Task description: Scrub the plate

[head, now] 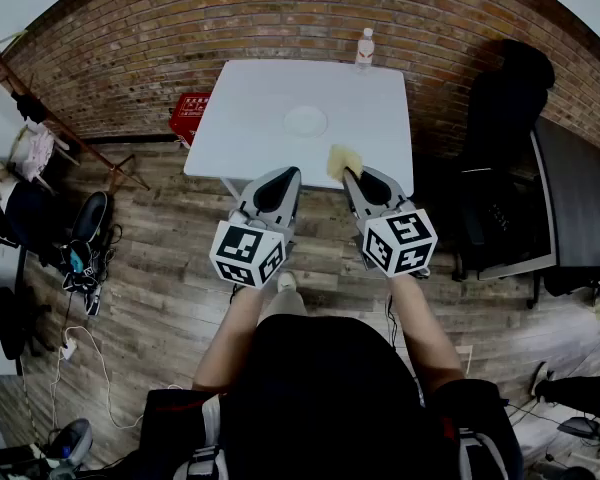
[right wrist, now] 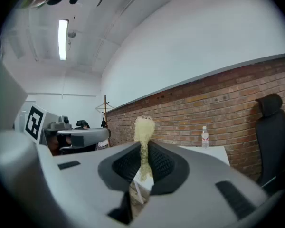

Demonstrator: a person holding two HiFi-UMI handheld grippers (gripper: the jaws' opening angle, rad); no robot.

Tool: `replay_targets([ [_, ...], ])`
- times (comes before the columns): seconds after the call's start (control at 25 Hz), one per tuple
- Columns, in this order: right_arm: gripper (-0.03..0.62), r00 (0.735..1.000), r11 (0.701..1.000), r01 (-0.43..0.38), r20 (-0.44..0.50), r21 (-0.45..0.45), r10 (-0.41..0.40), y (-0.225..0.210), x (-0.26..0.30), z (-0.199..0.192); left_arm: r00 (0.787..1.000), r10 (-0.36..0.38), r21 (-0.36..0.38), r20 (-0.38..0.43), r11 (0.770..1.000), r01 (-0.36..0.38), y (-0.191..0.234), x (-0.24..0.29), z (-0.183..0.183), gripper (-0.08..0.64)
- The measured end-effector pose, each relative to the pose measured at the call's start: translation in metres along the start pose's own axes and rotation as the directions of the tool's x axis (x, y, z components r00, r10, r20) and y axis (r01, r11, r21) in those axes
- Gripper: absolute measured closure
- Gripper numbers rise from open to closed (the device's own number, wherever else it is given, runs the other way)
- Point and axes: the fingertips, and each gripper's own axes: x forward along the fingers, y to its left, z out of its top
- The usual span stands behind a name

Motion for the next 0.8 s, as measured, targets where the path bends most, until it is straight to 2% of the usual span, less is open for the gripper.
replay_targets([
  [0.2,0.551,1.0,1.0,-0.003,0.003,0.004,0.003,0.003,0.001,0.002,1.0,0.006,0.004,0.007,1.0,-0.006,0.001,-0.002,0.004,0.54],
  [0.4,0.551,0.999,0.999,-0.022,0.031,0.048,0.02,0.006,-0.003,0.003,1.0,0.012,0.007,0.009,1.0,-0.012,-0.001,-0.006,0.004,0.54],
  [0.8,0.551,0.999,0.998,-0.043,0.036,0.047,0.041,0.012,-0.006,0.0,1.0,0.015,0.022,-0.007,1.0,-0.014,-0.007,-0.012,0.0,0.54],
])
